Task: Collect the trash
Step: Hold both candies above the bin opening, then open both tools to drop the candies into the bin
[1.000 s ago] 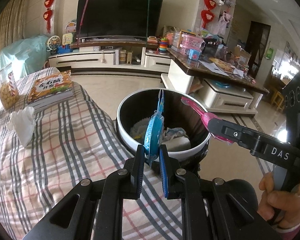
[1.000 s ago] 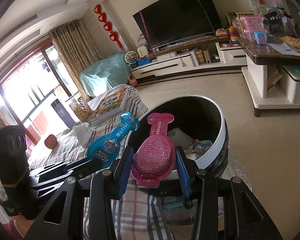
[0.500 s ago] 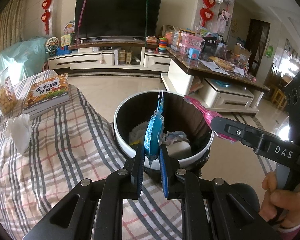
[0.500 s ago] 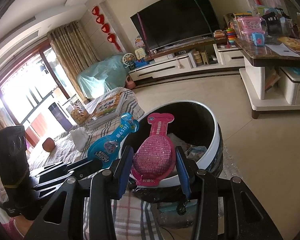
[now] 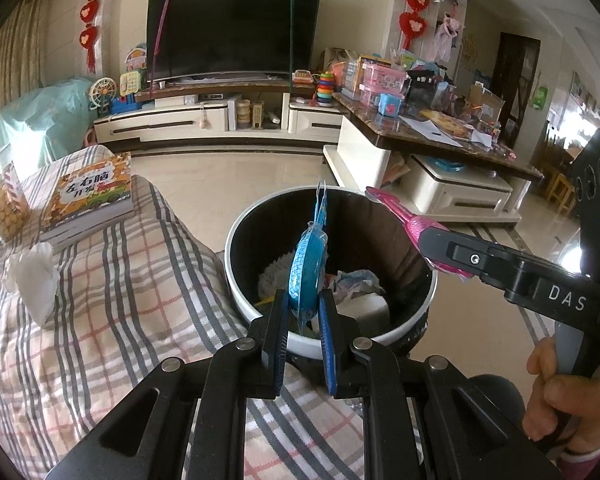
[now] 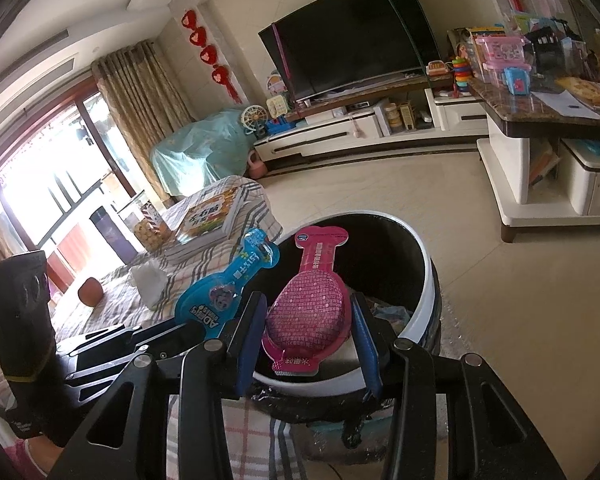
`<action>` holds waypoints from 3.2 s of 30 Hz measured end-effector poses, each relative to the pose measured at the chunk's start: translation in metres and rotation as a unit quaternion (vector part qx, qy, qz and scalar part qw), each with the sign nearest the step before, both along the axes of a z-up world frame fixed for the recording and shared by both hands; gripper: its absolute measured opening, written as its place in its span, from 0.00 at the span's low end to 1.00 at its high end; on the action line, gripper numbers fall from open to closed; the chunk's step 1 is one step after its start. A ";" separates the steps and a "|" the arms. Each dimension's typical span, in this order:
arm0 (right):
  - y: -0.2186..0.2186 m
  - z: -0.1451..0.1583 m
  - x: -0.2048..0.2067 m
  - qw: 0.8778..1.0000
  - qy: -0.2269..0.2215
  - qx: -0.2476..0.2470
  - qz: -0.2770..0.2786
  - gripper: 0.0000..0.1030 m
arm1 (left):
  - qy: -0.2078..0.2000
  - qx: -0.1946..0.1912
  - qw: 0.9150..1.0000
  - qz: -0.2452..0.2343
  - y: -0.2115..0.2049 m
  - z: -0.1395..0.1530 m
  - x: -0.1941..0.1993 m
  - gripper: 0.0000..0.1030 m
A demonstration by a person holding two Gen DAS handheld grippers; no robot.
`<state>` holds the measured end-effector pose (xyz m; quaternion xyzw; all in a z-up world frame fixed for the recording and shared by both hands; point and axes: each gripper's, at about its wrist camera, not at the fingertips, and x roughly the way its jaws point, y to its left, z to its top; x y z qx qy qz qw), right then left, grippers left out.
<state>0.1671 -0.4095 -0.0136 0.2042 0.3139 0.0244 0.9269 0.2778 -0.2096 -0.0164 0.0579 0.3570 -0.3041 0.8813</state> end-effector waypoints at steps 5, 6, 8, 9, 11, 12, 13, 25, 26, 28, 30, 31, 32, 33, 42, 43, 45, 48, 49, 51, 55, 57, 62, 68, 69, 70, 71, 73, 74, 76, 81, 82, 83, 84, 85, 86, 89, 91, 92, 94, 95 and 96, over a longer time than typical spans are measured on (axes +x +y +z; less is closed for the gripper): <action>-0.002 -0.002 0.006 1.000 0.005 0.000 0.000 0.42 | -0.001 0.004 1.000 0.000 -0.004 0.000 0.005 0.13; -0.002 -0.002 0.007 1.000 0.007 -0.001 0.000 0.42 | -0.001 0.004 1.000 0.000 -0.005 0.000 0.006 0.13; -0.003 -0.003 0.009 1.000 0.008 -0.001 0.000 0.42 | 0.000 0.005 1.000 0.000 -0.007 -0.001 0.008 0.13; -0.003 -0.004 0.009 1.000 0.009 -0.001 -0.001 0.42 | 0.000 0.006 1.000 0.000 -0.008 -0.001 0.009 0.13; -0.004 -0.005 0.011 1.000 0.011 -0.001 -0.002 0.42 | 0.000 0.007 1.000 0.000 -0.010 -0.001 0.010 0.13; -0.006 -0.005 0.012 1.000 0.012 -0.001 -0.002 0.42 | 0.000 0.008 1.000 0.000 -0.011 -0.002 0.010 0.13; -0.006 -0.005 0.013 1.000 0.016 0.002 0.006 0.42 | 0.000 0.009 1.000 0.000 -0.012 -0.002 0.011 0.13; -0.009 -0.006 0.019 1.000 0.019 0.000 0.004 0.42 | -0.004 0.017 1.000 -0.004 -0.022 -0.002 0.015 0.13; -0.009 -0.006 0.019 1.000 0.019 0.000 0.004 0.42 | -0.004 0.018 1.000 -0.004 -0.023 -0.002 0.015 0.13; -0.011 -0.006 0.021 1.000 0.020 0.000 0.003 0.42 | -0.004 0.019 1.000 -0.005 -0.024 -0.002 0.016 0.13; -0.012 -0.006 0.023 1.000 0.021 0.002 0.002 0.42 | -0.004 0.021 1.000 -0.005 -0.025 -0.003 0.017 0.13; -0.013 -0.006 0.024 1.000 0.021 0.002 0.002 0.42 | -0.004 0.022 1.000 -0.005 -0.026 -0.004 0.018 0.13; -0.014 -0.007 0.026 1.000 0.022 0.002 0.002 0.42 | -0.004 0.023 1.000 -0.006 -0.027 -0.004 0.018 0.13; -0.014 -0.007 0.027 1.000 0.022 0.001 0.002 0.42 | -0.004 0.024 1.000 -0.006 -0.027 -0.005 0.019 0.13; -0.015 -0.008 0.032 1.000 0.027 0.001 0.004 0.42 | -0.002 0.031 0.999 -0.005 -0.033 -0.006 0.023 0.13; -0.015 -0.008 0.032 1.000 0.027 0.001 0.005 0.42 | -0.002 0.032 0.999 -0.004 -0.034 -0.006 0.023 0.13; -0.017 -0.009 0.034 1.000 0.029 0.001 0.005 0.42 | -0.002 0.033 0.999 -0.005 -0.036 -0.005 0.024 0.13; -0.016 -0.009 0.035 1.000 0.030 0.000 0.006 0.42 | -0.002 0.035 0.999 -0.005 -0.037 -0.006 0.024 0.13; -0.016 -0.009 0.036 1.000 0.030 0.000 0.006 0.42 | -0.002 0.036 0.999 -0.005 -0.037 -0.006 0.025 0.13; -0.016 -0.009 0.037 0.999 0.032 0.000 0.007 0.42 | -0.001 0.036 0.999 -0.006 -0.037 -0.006 0.025 0.13; -0.015 -0.010 0.039 0.999 0.035 -0.002 0.009 0.42 | -0.001 0.037 0.999 -0.005 -0.037 -0.006 0.026 0.13; -0.014 -0.010 0.041 0.999 0.037 -0.003 0.010 0.42 | -0.001 0.037 0.999 -0.004 -0.038 -0.006 0.028 0.13; -0.014 -0.010 0.042 0.999 0.039 -0.004 0.011 0.42 | 0.000 0.039 0.999 -0.006 -0.038 -0.007 0.030 0.13; -0.014 -0.012 0.042 0.999 0.042 -0.003 0.010 0.42 | 0.003 0.041 0.999 -0.007 -0.040 -0.008 0.034 0.13; -0.015 -0.012 0.043 0.999 0.042 -0.003 0.010 0.42 | 0.004 0.041 0.999 -0.007 -0.040 -0.008 0.034 0.13; -0.015 -0.012 0.043 0.999 0.042 -0.003 0.010 0.42 | 0.004 0.042 0.999 -0.008 -0.040 -0.008 0.034 0.13; -0.015 -0.012 0.043 0.999 0.042 -0.003 0.010 0.42 | 0.005 0.043 0.999 -0.008 -0.041 -0.008 0.034 0.13; -0.015 -0.012 0.043 0.999 0.043 -0.003 0.011 0.42 | 0.006 0.044 0.999 -0.009 -0.042 -0.008 0.035 0.13; -0.015 -0.012 0.043 0.999 0.043 -0.003 0.011 0.42 | 0.006 0.045 0.999 -0.009 -0.042 -0.009 0.035 0.13; -0.016 -0.013 0.043 0.999 0.044 -0.002 0.010 0.42 | 0.007 0.046 0.999 -0.009 -0.042 -0.009 0.036 0.13; -0.017 -0.017 0.044 0.999 0.048 0.000 0.009 0.42 | 0.011 0.046 0.999 -0.009 -0.043 -0.009 0.038 0.13; -0.017 -0.017 0.044 0.999 0.049 0.001 0.009 0.42 | 0.011 0.047 0.999 -0.010 -0.044 -0.009 0.039 0.13; -0.017 -0.017 0.044 0.999 0.049 0.001 0.009 0.42 | 0.011 0.048 0.999 -0.009 -0.044 -0.009 0.039 0.13; -0.016 -0.017 0.045 0.999 0.049 0.002 0.009 0.42 | 0.011 0.047 0.999 -0.009 -0.044 -0.009 0.039 0.13; -0.017 -0.018 0.044 0.999 0.049 0.002 0.009 0.42 | 0.012 0.047 0.999 -0.009 -0.044 -0.009 0.039 0.13; -0.016 -0.017 0.045 0.999 0.050 0.002 0.009 0.42 | 0.012 0.047 0.999 -0.009 -0.044 -0.009 0.040 0.13; -0.017 -0.017 0.046 0.999 0.051 0.001 0.009 0.42 | 0.014 0.045 0.999 -0.008 -0.044 -0.009 0.041 0.13; -0.017 -0.017 0.047 0.999 0.052 0.000 0.008 0.42 | 0.015 0.046 0.999 -0.008 -0.044 -0.009 0.041 0.14; -0.017 -0.016 0.046 0.999 0.051 -0.001 0.006 0.44 | 0.013 0.048 0.999 -0.009 -0.044 -0.009 0.041 0.14; -0.019 -0.015 0.047 0.999 0.050 0.001 0.004 0.45 | 0.015 0.048 0.999 -0.012 -0.045 -0.009 0.041 0.15; -0.020 -0.015 0.047 0.999 0.051 0.002 0.001 0.46 | 0.015 0.047 0.999 -0.011 -0.045 -0.009 0.041 0.18; -0.021 -0.014 0.047 0.999 0.051 0.003 -0.001 0.49 | 0.013 0.045 0.999 -0.008 -0.044 -0.007 0.040 0.20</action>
